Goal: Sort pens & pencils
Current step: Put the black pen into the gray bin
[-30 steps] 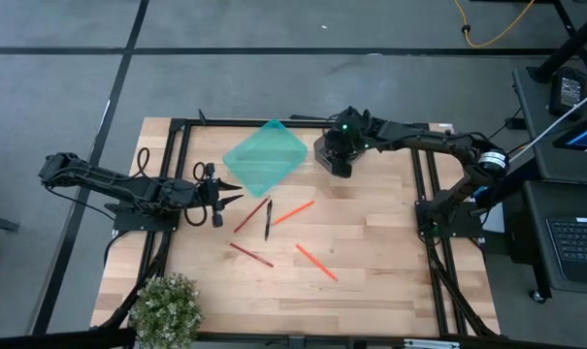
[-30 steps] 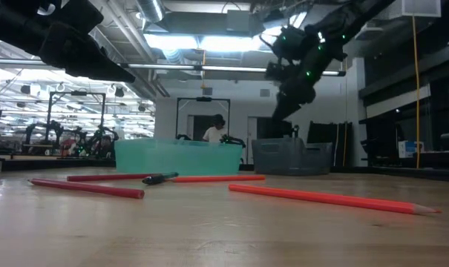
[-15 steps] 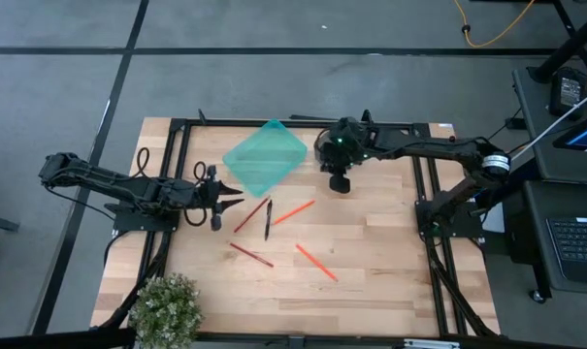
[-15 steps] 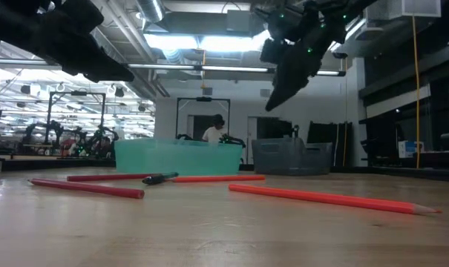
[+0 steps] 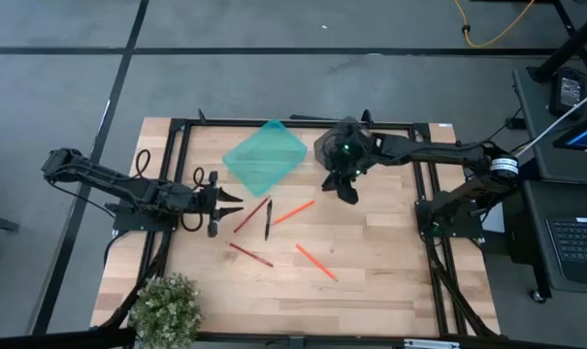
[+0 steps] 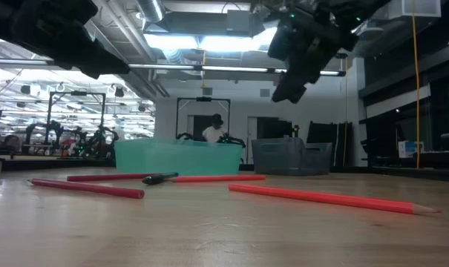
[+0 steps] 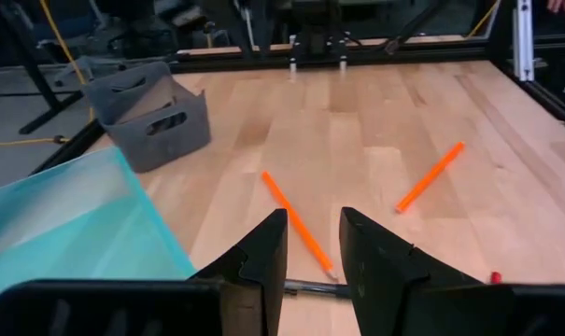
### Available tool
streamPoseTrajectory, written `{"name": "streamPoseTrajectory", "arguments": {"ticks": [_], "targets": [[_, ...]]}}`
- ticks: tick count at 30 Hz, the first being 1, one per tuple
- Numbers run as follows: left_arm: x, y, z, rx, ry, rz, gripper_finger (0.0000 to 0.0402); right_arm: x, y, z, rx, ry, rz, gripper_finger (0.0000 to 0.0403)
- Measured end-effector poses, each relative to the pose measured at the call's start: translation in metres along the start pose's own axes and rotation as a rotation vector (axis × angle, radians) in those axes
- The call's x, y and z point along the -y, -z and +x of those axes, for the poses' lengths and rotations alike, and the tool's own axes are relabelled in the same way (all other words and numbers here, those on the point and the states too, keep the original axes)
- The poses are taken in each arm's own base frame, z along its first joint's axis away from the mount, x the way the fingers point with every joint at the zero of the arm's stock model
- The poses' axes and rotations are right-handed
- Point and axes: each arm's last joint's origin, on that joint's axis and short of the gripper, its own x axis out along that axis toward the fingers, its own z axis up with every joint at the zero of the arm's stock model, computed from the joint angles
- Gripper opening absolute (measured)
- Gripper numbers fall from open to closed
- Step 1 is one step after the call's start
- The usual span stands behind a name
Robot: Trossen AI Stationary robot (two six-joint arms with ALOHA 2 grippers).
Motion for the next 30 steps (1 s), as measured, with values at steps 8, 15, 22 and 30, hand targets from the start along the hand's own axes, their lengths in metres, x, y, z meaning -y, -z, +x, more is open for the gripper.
{"name": "streamPoseTrajectory", "arguments": {"ticks": [8,15,22,30], "targets": [[0.002,-0.001,-0.002,0.020,-0.100,-0.023,0.0094,-0.015,0.041,0.001,0.232,0.004,-0.050,0.0033],[0.007,-0.004,0.005,0.058,-0.113,-0.041,0.0094,-0.040,0.086,-0.004,0.486,0.106,-0.133,0.0012],[0.019,0.002,0.032,0.041,-0.136,-0.075,0.0094,-0.055,0.106,0.001,0.533,0.188,-0.156,0.0009],[0.033,-0.011,0.064,-0.050,-0.221,-0.192,0.0094,-0.061,0.108,0.004,0.526,0.180,-0.170,0.0018]]}}
